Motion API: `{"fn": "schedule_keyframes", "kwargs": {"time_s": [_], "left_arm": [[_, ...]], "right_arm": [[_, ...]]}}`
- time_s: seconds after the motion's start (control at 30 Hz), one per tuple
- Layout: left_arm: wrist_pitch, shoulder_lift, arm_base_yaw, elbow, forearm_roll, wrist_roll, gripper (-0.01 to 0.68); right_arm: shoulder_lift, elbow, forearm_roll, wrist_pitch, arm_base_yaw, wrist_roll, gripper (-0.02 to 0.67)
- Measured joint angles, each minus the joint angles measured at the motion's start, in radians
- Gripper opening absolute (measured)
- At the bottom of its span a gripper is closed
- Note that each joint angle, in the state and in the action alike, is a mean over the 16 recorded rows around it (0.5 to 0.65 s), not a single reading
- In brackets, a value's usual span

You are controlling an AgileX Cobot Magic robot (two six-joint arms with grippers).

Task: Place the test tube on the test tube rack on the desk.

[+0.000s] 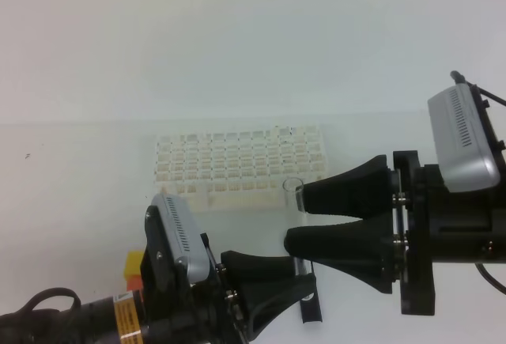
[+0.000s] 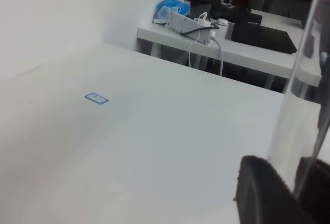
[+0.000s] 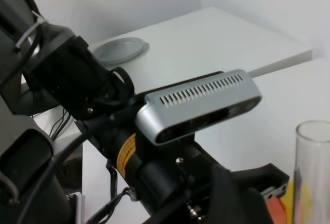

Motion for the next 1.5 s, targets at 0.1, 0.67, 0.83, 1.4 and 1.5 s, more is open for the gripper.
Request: {"fn": "schedule_keyframes", "kwargs": {"time_s": [0.1, 0.67, 0.83, 1.4, 1.5], "left_arm": [[0.0, 0.0, 0.0, 0.0, 0.0, 0.0, 0.108], [-0.032, -0.002, 0.0, 0.0, -0.001, -0.002, 0.074], [-0.032, -0.002, 0.0, 0.0, -0.001, -0.002, 0.074], [-0.007, 0.0, 0.0, 0.0, 0.002, -0.003, 0.108], [-0.029, -0.002, 0.0, 0.0, 0.005, -0.005, 0.087]], "right_arm": [[0.007, -0.005, 0.0, 0.006, 0.001, 0.001, 0.425], [0.03, -0.018, 0.0, 0.02, 0.006, 0.005, 0.425], [0.03, -0.018, 0.0, 0.018, 0.006, 0.005, 0.424], [0.03, -0.018, 0.0, -0.016, 0.007, -0.014, 0.423], [0.03, -0.018, 0.0, -0.014, 0.007, -0.02, 0.423]]}}
